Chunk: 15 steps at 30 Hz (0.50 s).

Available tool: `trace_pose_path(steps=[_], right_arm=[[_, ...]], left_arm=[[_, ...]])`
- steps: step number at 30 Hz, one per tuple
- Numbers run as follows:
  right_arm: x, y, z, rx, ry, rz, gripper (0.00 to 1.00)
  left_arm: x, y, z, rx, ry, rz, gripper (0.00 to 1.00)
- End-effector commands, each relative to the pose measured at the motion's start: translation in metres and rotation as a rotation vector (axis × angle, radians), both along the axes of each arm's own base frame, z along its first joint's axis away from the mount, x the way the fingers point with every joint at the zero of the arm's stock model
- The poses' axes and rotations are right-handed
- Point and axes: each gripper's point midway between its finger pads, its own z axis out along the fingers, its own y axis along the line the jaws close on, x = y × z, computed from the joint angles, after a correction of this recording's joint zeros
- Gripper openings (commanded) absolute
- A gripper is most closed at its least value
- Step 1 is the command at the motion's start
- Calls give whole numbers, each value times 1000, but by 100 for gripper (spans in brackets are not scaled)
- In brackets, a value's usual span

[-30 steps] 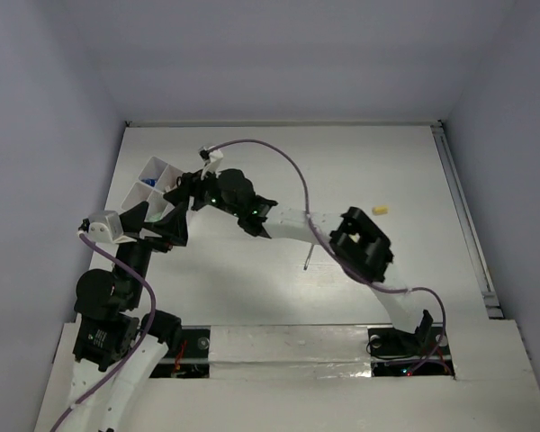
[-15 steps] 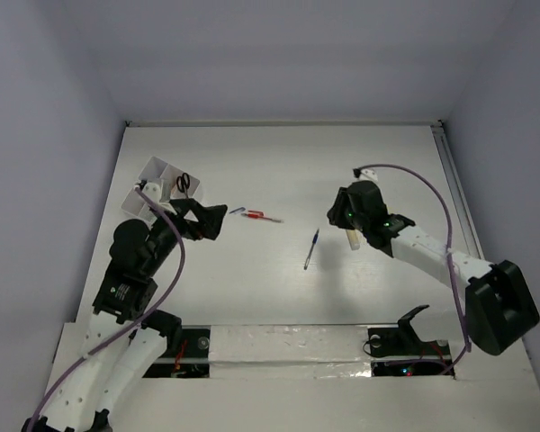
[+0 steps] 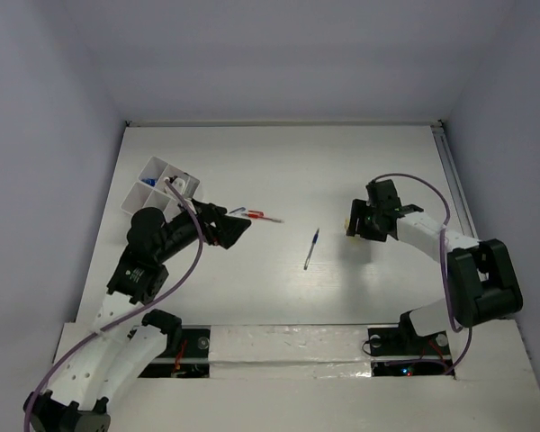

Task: Sort the stationery into containers
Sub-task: Pick up the pen from the center of the board.

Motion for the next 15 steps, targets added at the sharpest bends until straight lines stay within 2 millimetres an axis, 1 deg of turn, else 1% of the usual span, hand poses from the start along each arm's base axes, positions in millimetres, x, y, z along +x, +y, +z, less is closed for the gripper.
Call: trace_pose_path(steps=[1,2,4,6,8,9,11,15], right_arm=[[21,18,24,34,-48,97,66],[21,17,19,23,-24,101,66],[25,18,17,13,-12,115,66],[28,19,12,4,12,127,66],[30,15,8,-24,33,123,66],[31,7,2,-68,46,101,65],[31,5,0,-82,55,100,65],[31,13,-3,-89,66,126,65]], left_arm=[[-4,-7,8,-17,-38,-53,97],[-4,-7,8,-18,-38,-54,97],[-3,-8,7,-17,-35,-54,97],[-3,-8,6,-13,-31,-54,97],[-2,-8,5,-11,-29,-53,94],[-2,-8,4,-9,-26,-56,92],[-2,-9,2,-6,-20,-61,90],[0,-11,0,-4,-10,-70,90]])
